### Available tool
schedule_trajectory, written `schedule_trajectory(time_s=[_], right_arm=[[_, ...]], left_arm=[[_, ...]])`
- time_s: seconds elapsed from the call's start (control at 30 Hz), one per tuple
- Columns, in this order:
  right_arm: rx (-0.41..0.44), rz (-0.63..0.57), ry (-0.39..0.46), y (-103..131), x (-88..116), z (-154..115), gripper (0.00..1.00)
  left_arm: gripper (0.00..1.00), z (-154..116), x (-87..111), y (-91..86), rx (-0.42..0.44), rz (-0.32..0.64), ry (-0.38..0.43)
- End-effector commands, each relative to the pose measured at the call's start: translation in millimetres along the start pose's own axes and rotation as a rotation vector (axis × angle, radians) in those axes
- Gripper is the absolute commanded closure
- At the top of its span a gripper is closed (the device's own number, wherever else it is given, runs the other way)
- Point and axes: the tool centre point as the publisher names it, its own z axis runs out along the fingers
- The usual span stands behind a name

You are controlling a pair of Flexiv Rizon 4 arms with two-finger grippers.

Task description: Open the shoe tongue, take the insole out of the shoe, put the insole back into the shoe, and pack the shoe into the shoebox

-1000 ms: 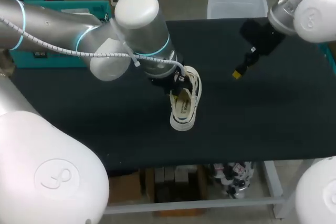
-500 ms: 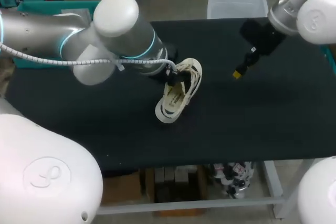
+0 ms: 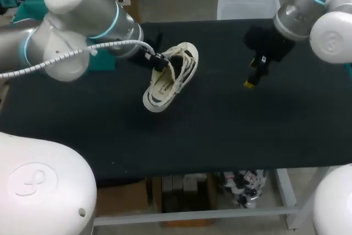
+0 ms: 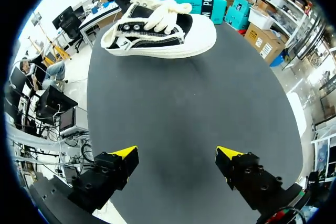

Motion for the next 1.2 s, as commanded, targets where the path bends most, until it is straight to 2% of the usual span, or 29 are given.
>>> schedule_trajectory(time_s=[0.03, 0.07, 0.1, 0.27, 0.3, 0.5, 0.63, 0.73, 0.8, 1.0, 1.13, 1.2], right_arm=[[0.026, -0.011, -0.102, 2.1, 15.5, -1.4, 0.0], [0.033, -0.015, -0.116, 2.9, 18.3, -1.4, 0.0], [0.039, -0.017, -0.129, 3.5, 20.1, -1.3, 0.0], [0.078, -0.04, -0.154, 4.4, 26.7, -0.6, 0.0], [0.078, -0.04, -0.154, 4.4, 26.7, -0.6, 0.0], [0.078, -0.04, -0.154, 4.4, 26.7, -0.6, 0.0], [0.078, -0.04, -0.154, 4.4, 26.7, -0.6, 0.0], [0.078, -0.04, -0.154, 4.4, 26.7, -0.6, 0.0], [0.078, -0.04, -0.154, 4.4, 26.7, -0.6, 0.0], [0.078, -0.04, -0.154, 4.4, 26.7, -0.6, 0.0], [0.078, -0.04, -0.154, 4.4, 26.7, -0.6, 0.0], [0.078, -0.04, -0.154, 4.4, 26.7, -0.6, 0.0]], left_arm=[[1.0, -40.6, -9.1, -9.0, -0.045, 0.019, 0.05], [1.0, -46.1, -12.5, -12.6, -0.039, 0.012, 0.027], [1.0, -51.0, -14.5, -15.2, -0.048, 0.02, 0.059], [1.0, -74.1, -28.3, -27.1, -0.081, 0.062, 0.06], [1.0, -78.8, -31.5, -28.3, -0.087, 0.071, 0.085], [1.0, -108.7, -61.8, -28.4, -0.109, 0.248, 0.141], [1.0, -122.4, -90.9, -23.4, -0.132, 0.356, 0.145], [1.0, -139.3, -118.7, -16.2, -0.137, 0.477, 0.161], [1.0, -156.3, -142.3, -13.0, -0.13, 0.503, 0.169], [1.0, -197.2, -206.5, -10.0, -0.097, 0.462, 0.152], [1.0, -211.4, -246.3, -12.2, -0.099, 0.452, 0.155], [1.0, -211.9, -258.9, -11.0, -0.092, 0.466, 0.17]])
